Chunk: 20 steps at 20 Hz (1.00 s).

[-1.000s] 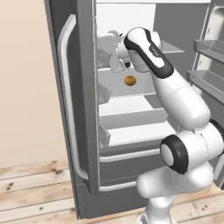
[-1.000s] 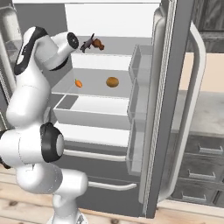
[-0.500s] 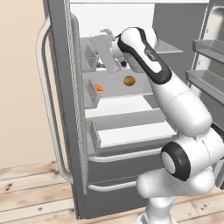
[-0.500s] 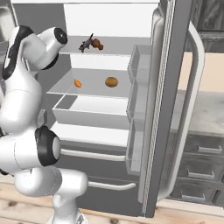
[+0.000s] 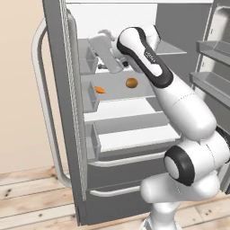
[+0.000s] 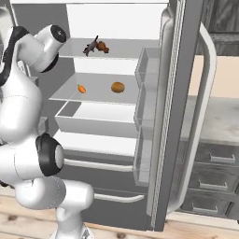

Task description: Gather the carrot and potato from the fridge and place them on a tray on the dining counter. Then gather the fish and chicken drumstick from the fridge and place them on the other tray.

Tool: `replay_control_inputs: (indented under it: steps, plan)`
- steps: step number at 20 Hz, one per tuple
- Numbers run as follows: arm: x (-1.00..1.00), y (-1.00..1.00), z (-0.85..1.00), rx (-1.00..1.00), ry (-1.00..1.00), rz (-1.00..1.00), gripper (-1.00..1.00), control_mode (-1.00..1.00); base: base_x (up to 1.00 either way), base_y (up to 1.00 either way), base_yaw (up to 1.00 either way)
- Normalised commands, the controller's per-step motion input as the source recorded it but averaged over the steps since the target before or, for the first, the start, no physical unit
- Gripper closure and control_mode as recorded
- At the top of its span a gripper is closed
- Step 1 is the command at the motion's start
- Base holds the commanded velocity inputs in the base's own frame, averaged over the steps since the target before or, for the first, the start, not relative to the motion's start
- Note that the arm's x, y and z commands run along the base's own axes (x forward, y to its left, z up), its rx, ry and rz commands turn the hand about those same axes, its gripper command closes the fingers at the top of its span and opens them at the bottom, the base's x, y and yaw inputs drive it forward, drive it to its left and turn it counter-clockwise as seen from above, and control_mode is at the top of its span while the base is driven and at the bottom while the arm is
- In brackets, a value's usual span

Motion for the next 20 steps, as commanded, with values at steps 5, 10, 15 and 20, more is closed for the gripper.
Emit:
replay_control_inputs:
  steps: [5, 10, 15, 20]
  plan:
    - [-0.35, -0.03, -0.07, -0.19, -0.12, -0.01, -1.00, -1.00, 0.00, 0.00, 0.00]
    - [-1.00, -0.35, 0.00, -0.28, -0.41, -0.08, -1.00, -1.00, 0.00, 0.00, 0.00]
    - [-0.85, -0.68, -0.04, -0.25, -0.22, -0.13, -1.00, -1.00, 0.00, 0.00, 0.00]
    - [-0.35, -0.85, -0.11, -0.22, -0.02, -0.28, -1.00, -1.00, 0.00, 0.00, 0.00]
